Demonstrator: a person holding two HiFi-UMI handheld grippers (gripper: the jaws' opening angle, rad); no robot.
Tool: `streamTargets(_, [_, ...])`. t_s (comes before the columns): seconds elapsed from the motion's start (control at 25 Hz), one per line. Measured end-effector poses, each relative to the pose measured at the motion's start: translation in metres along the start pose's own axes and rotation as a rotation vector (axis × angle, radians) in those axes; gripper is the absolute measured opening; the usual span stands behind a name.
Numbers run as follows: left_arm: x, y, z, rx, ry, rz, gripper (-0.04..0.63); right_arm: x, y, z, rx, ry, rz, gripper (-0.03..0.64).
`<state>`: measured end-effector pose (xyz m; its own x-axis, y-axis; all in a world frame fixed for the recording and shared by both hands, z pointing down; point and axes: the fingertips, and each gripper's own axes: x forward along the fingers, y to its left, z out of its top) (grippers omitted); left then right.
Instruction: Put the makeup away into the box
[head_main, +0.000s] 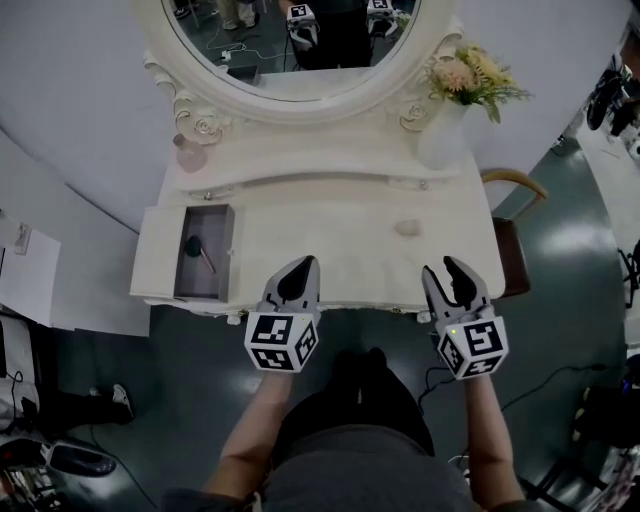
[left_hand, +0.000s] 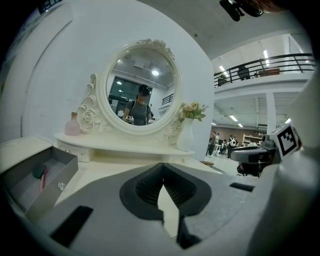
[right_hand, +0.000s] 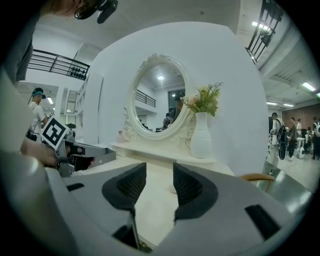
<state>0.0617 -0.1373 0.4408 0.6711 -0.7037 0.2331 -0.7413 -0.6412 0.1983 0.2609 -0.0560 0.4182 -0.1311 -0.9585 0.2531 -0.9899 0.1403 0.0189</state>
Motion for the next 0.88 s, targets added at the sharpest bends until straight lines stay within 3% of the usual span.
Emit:
streamTargets(0.4, [0.023,0.0,0.004,-0.008,0.007,0.057,0.005,0.034,-0.031,-0.001,-0.078,0.05,0.076,0.178])
streamTargets(0.88, [0.047,0.006,0.01,-0.015,0.013,0.188,0.005,0.089,-0.051,-0.019,-0.157,0.14,0.283,0.207])
